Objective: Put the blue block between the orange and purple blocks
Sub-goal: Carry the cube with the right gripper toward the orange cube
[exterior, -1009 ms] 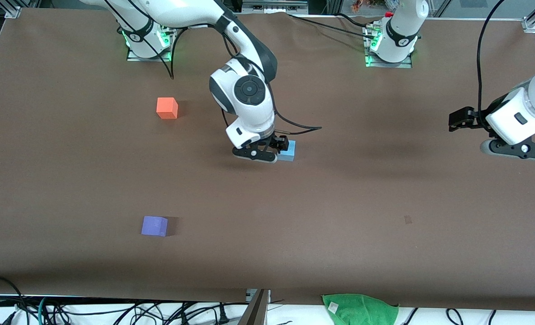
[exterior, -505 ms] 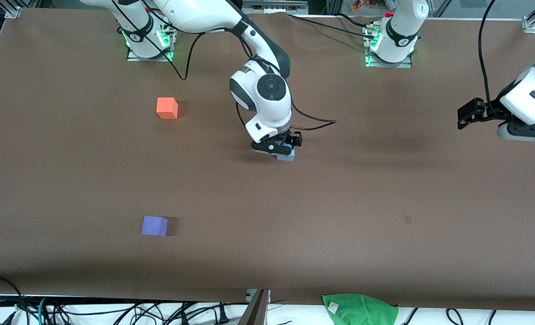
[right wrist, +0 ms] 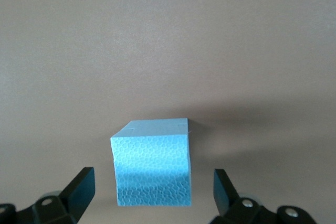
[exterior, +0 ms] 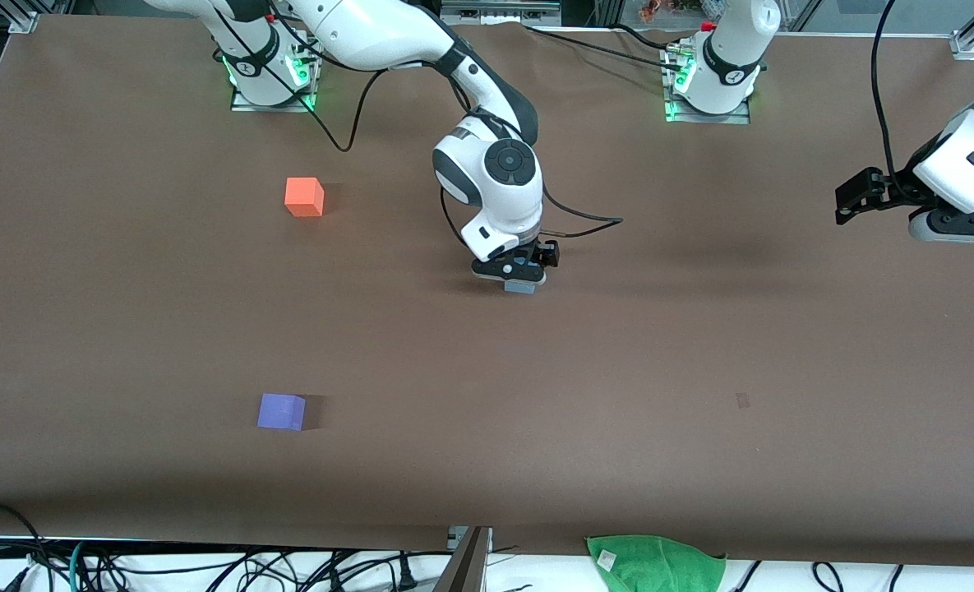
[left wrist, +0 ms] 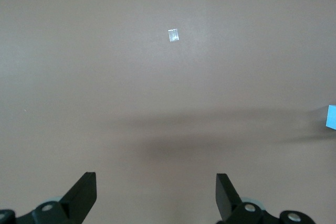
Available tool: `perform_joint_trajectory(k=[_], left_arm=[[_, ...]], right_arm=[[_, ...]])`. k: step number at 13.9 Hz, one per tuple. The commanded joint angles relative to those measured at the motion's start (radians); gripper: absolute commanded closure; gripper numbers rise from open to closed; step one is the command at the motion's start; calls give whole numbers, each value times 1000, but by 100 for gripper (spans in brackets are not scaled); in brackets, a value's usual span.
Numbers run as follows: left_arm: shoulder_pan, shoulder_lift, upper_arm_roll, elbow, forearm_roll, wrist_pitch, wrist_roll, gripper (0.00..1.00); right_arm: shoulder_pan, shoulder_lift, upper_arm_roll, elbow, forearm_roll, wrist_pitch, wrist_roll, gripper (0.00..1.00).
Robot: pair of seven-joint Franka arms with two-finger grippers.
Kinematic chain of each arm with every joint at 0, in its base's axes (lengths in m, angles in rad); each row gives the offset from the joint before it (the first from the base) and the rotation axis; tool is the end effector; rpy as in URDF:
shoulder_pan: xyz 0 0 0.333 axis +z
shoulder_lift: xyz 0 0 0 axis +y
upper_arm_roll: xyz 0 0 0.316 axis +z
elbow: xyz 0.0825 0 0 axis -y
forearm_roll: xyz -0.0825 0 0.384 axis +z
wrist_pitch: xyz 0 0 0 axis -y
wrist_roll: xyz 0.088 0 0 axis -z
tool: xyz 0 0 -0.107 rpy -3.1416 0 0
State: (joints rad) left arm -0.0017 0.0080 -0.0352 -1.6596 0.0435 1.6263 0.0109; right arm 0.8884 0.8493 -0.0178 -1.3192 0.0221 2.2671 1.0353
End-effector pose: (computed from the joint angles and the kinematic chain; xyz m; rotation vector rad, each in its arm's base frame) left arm 0.5585 -0.0161 0.5829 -3.0963 0.0792 0.0631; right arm 0.4828 0.5788 0.2341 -3.0462 0.2616 -0.0818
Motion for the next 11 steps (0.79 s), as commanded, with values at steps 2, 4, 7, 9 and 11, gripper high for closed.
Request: perform_joint_trajectory(k=[2, 4, 7, 9, 11], left_arm=[[-9, -16, 6, -8, -17, -16, -11, 0], [-7, -14, 8, -8, -39, -14, -11, 0], [-7, -13, 8, -3, -39, -14, -11, 0], [-7, -13, 8, -5, -43, -16, -9, 0], [-7, -13, 6, -3, -44, -16, -9, 0]], right_arm=[[24, 43, -11, 35, -40, 12, 31, 0], [24, 56, -11, 37, -45, 14, 31, 0], [29, 62, -11, 35, -45, 15, 31, 1], [27, 62, -11, 35, -44, 34, 29, 28], [24, 63, -11, 35, -42, 38, 31, 54]])
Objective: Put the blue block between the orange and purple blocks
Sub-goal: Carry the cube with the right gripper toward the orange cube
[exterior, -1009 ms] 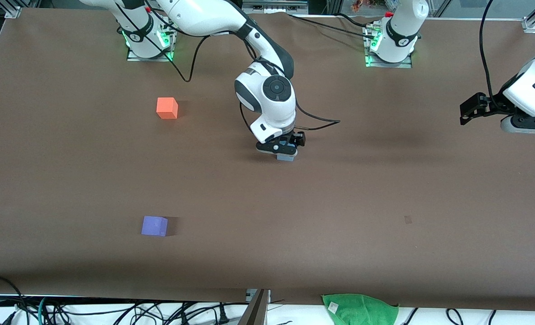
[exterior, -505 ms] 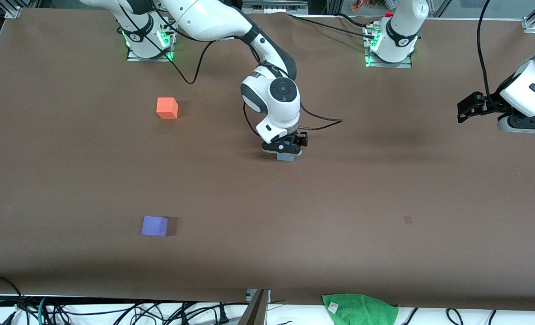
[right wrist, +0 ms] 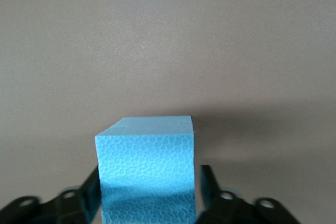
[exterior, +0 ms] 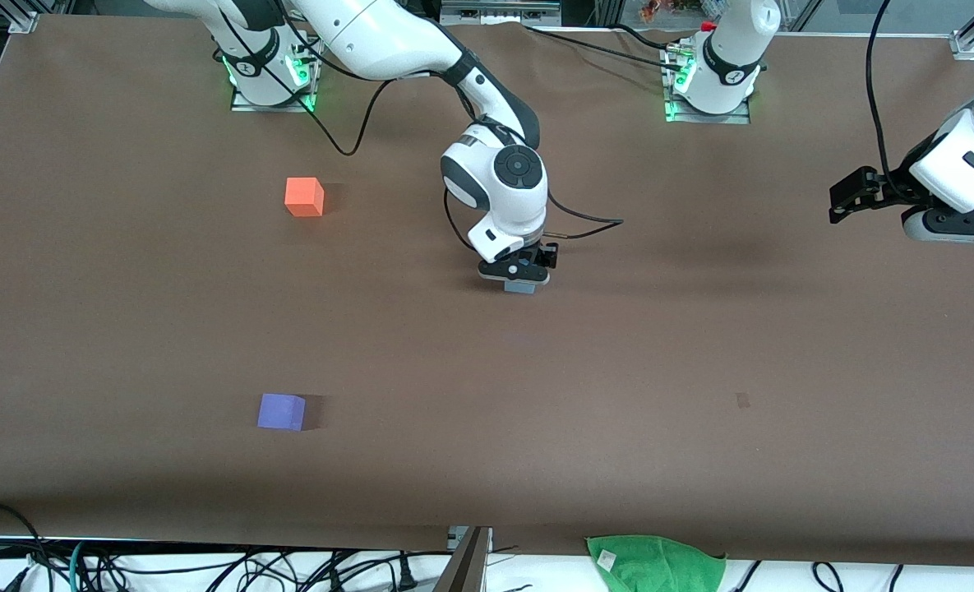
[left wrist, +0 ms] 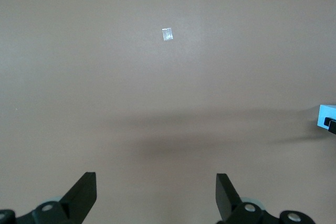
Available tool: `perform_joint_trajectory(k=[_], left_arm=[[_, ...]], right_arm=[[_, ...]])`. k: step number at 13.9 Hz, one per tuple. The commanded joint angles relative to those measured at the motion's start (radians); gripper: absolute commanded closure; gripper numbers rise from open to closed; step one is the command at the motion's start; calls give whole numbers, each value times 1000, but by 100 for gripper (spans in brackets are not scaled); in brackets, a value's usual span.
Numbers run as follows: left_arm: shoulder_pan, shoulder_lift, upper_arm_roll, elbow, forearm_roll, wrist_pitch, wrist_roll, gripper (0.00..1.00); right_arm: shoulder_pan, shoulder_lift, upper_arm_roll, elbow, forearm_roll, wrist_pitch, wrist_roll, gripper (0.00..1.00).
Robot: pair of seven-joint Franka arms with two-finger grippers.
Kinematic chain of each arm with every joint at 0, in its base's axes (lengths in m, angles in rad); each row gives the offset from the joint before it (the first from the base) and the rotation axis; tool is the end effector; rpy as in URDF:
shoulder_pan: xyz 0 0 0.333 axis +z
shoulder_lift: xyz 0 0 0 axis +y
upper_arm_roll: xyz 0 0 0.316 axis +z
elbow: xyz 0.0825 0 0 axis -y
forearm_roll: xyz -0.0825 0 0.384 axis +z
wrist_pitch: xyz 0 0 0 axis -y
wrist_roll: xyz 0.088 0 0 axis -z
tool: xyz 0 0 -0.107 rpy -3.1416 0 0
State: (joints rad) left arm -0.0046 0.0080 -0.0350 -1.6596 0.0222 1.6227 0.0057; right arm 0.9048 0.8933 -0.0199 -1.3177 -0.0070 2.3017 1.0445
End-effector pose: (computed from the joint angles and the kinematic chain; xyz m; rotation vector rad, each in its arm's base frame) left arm 0.5580 -0.0198 0.5825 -3.1174 0.0732 0.0694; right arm 0.4739 0.5845 0.2051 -3.0686 0.2260 -0.1057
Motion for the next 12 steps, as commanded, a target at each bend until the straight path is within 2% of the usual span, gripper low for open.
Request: perform_joint_trajectory(k=[1, 4, 9, 12], left_arm=[[-5, -13, 7, -5, -22, -12, -4, 0], [-3, -13, 7, -5, -22, -12, -4, 0], [-3, -13, 7, -5, -22, -12, -4, 0], [-3, -13, 7, -5, -22, -12, -6, 0]], right_arm=[[8, 19, -9, 34, -13, 4, 22, 56], [0, 12, -11, 47, -13, 2, 16, 56], [-27, -43, -55, 49, -5, -21, -23, 56], [-88, -117, -55, 32, 2, -163, -177, 56]])
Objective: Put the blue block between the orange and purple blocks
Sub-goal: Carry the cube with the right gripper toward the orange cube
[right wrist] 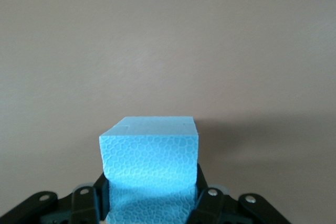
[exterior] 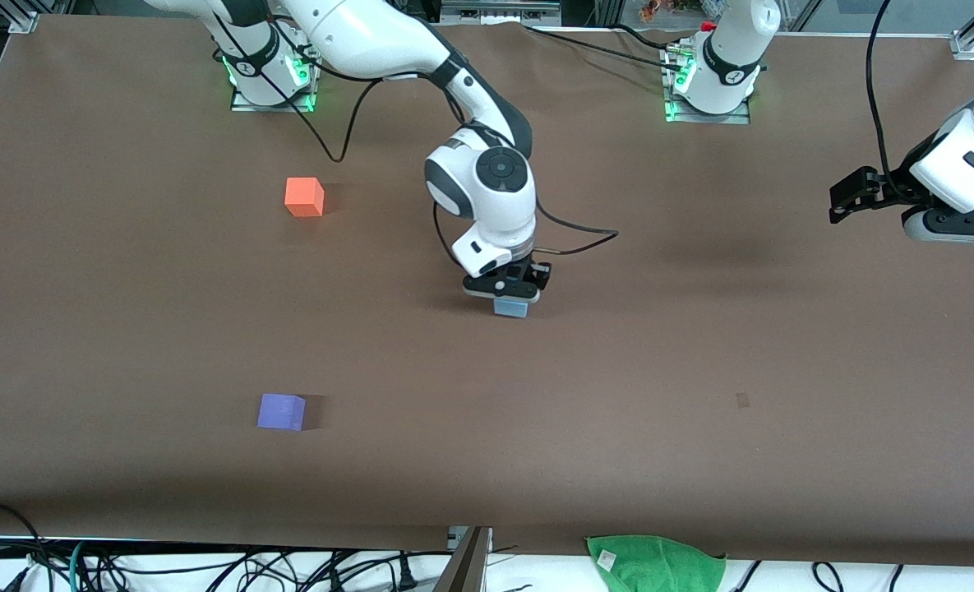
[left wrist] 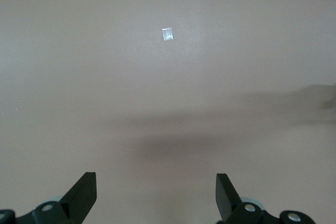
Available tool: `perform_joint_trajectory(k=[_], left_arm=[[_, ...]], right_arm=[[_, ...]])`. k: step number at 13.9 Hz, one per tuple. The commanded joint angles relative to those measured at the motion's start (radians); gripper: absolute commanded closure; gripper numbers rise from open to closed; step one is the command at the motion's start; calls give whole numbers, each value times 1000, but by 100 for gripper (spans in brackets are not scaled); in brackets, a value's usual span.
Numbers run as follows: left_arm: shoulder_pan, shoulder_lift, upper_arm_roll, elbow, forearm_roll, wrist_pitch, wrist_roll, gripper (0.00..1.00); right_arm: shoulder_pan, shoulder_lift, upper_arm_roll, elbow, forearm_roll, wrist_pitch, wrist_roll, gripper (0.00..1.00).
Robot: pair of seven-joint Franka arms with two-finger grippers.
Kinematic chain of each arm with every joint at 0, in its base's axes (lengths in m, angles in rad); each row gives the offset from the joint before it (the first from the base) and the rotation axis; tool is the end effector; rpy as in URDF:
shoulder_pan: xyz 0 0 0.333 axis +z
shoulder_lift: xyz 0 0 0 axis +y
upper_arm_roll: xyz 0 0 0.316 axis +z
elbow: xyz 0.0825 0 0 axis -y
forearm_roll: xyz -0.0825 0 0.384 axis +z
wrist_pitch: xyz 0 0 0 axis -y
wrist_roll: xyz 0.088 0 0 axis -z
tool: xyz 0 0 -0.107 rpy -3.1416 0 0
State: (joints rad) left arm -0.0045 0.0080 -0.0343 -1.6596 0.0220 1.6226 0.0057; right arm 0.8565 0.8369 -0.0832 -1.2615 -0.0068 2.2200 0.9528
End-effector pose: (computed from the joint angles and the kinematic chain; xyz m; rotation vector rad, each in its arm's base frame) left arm 0.5580 -0.0193 0.5825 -3.1176 0.0719 0.0696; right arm 0.5347 0.5452 0.2673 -3.0754 0.2226 -0.2016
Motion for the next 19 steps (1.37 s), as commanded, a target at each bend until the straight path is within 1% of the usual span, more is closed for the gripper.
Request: perform_joint_trajectory(k=[1, 2, 3, 4, 5, 6, 9, 11, 13, 15, 19], left_arm=[[-3, -13, 7, -5, -22, -12, -6, 0], [-3, -13, 7, -3, -22, -12, -6, 0], [-3, -13, 7, -5, -22, -12, -6, 0], [-3, -13, 7, -5, -22, -12, -6, 0], [-3, -13, 7, -5, -22, -12, -6, 0], [-3, -13, 7, -5, -22, -13, -7, 0], [-3, -13, 7, -3, -22, -13, -7, 0], [-3, -13, 7, -5, -22, -13, -7, 0], [-3, -13, 7, -5, -22, -15, -7, 0], [0, -13, 8, -5, -22, -17, -4, 0], [0, -13, 8, -3, -22, -17, -7, 0]], right_arm=[[-74, -99, 8, -56, 4, -120, -138, 56], [-111, -137, 8, -103, 19, -123, -182, 56], [-154, -181, 8, -157, 57, -117, -244, 56], [-195, -223, 8, -211, 95, -117, -338, 56], [-244, -266, 7, -275, 111, -115, -444, 56], [-288, -303, 5, -335, 113, -114, -518, 56], [-368, -386, -6, -465, 111, -106, -609, 56], [-376, -419, -52, -550, 113, -79, -670, 56], [-376, -470, -84, -695, 111, 40, -735, 56], [-376, -493, -102, -803, 113, 142, -795, 56], [-378, -495, -144, -872, 113, 213, -865, 56]])
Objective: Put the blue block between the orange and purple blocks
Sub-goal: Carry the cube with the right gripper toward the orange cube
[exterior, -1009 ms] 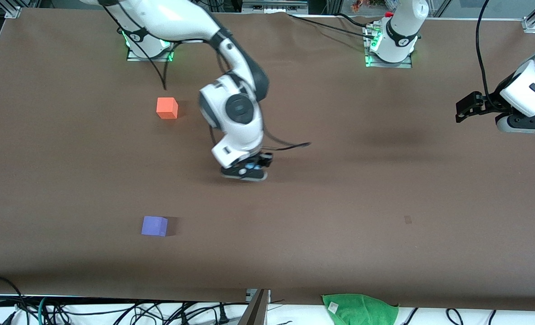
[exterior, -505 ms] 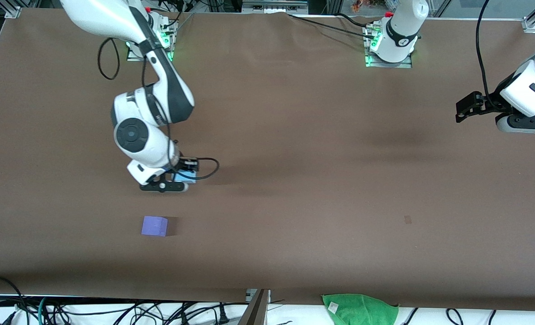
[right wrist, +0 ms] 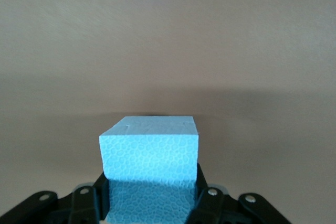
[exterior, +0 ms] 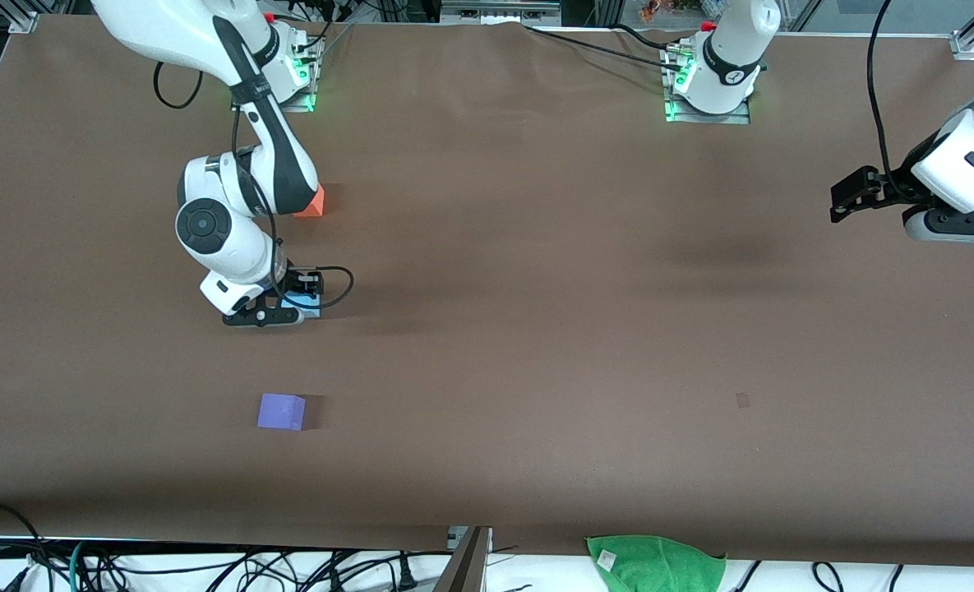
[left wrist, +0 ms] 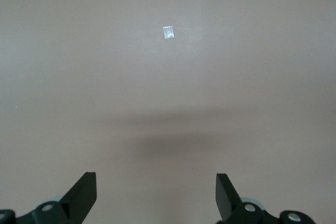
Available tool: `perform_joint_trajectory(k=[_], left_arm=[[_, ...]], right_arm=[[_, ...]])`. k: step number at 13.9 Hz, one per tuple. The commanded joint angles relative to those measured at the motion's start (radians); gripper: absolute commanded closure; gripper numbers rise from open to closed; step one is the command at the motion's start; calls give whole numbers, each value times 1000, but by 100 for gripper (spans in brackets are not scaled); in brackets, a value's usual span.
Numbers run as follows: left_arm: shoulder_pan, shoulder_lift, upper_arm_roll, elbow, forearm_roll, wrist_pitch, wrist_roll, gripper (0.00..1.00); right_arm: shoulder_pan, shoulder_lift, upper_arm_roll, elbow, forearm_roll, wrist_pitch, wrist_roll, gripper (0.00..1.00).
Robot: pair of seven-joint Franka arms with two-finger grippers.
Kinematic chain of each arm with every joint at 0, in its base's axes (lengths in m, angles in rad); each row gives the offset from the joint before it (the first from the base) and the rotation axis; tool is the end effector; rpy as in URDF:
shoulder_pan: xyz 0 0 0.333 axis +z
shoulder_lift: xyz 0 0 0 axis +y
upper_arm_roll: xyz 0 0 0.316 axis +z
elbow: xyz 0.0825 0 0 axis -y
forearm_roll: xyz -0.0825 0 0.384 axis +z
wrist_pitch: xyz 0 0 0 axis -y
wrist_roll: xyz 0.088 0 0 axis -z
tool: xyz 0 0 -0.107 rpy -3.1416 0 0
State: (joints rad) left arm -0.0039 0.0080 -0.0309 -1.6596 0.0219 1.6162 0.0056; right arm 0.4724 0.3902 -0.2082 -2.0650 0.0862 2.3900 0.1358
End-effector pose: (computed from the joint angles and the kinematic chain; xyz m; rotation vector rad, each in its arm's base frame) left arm 0.5573 -0.0171 0.5820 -3.1176 0.0654 0.0796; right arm 0.5643 0.1552 0.2413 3.1059 0.1193 -0.0766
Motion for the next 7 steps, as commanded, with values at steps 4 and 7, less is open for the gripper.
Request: perform_joint_trajectory(k=[4, 7], left_arm=[[-1, -13, 5, -5, -22, -10, -6, 0], [-1, -13, 5, -5, -22, -10, -6, 0]], right_arm=[[6, -48, -22, -129, 23, 107, -50, 56], [6, -47, -22, -145, 72, 120, -51, 56]])
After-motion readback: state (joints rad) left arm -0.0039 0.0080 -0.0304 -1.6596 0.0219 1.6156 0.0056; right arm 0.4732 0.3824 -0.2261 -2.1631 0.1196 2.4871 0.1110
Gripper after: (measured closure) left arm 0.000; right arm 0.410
